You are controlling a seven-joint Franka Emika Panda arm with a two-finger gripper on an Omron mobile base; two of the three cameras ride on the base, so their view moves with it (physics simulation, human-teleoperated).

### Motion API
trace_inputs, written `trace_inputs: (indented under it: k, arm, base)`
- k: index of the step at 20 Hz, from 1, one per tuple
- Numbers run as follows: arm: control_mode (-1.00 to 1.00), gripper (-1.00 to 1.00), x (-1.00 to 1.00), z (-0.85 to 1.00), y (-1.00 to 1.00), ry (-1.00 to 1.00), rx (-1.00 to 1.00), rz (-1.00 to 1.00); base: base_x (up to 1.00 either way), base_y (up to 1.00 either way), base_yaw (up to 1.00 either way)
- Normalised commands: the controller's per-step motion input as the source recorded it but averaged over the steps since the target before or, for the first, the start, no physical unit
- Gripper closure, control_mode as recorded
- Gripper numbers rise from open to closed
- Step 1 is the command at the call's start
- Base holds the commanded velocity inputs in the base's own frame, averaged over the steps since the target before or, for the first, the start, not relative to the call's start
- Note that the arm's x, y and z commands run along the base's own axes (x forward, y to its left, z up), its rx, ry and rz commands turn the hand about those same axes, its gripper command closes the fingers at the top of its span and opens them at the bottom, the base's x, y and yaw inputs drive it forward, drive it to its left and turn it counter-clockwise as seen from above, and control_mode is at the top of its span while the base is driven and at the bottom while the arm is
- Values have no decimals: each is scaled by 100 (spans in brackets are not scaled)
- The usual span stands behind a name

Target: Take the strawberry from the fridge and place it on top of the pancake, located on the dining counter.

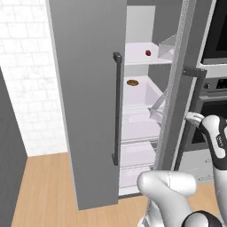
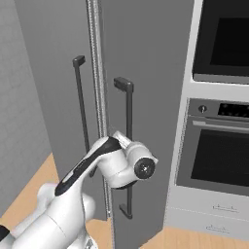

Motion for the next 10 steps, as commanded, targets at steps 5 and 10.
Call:
trace_inputs:
  k: [5,10]
  arm:
    - [-100,100,-22,-14,-100,10,6,-14]
    - [-100,100,-1,-32,-100,-1,7,-14]
  base:
    - [0,0,0]
    - [0,0,0]
